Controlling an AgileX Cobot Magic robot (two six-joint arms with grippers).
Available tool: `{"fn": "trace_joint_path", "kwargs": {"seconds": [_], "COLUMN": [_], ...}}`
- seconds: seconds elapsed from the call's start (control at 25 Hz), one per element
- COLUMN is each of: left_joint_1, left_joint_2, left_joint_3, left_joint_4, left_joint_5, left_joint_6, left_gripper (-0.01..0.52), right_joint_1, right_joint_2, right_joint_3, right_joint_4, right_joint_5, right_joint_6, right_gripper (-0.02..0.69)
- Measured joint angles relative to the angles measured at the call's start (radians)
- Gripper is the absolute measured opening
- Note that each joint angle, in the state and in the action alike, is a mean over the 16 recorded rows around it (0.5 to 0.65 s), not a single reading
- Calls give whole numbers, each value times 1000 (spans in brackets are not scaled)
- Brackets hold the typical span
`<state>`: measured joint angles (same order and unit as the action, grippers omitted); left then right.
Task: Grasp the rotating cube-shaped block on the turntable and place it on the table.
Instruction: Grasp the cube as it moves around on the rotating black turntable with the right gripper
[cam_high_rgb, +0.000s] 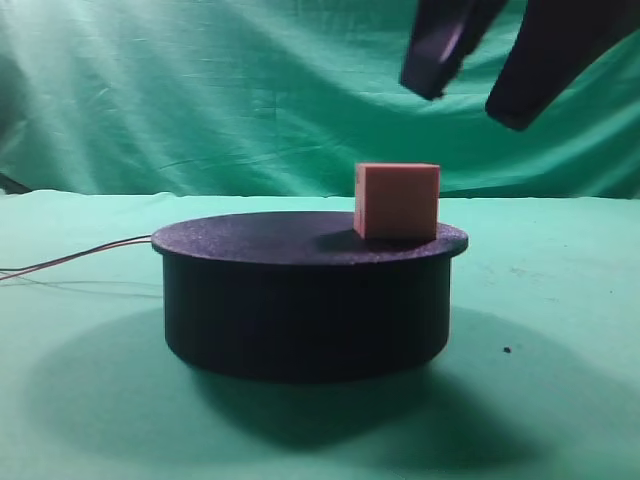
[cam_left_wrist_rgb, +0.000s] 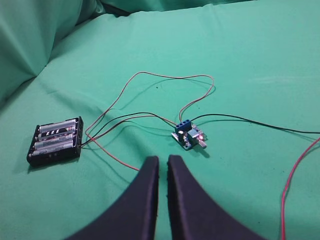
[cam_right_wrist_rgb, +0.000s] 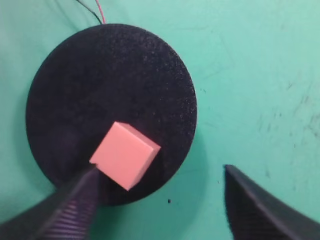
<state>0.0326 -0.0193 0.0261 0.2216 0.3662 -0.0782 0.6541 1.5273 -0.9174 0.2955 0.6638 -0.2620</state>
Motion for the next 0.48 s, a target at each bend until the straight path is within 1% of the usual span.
{"fn": "trace_joint_path", "kwargs": {"seconds": [0.08,0.28,0.48], "left_joint_1": [0,0,0], "left_joint_2": [0,0,0], "left_joint_3": [0,0,0], "left_joint_4": [0,0,0], "left_joint_5": [0,0,0], "left_joint_6": [0,0,0], "left_gripper": [0,0,0], "right_joint_1": [0,1,-16], "right_joint_2": [29,82,92], "right_joint_3": [-16,-56,-100], "right_joint_4": [0,-11,-49], "right_joint_5": [-3,0,37], "right_joint_6": [-15,-43,-10], "right_gripper": [560,433,319]}}
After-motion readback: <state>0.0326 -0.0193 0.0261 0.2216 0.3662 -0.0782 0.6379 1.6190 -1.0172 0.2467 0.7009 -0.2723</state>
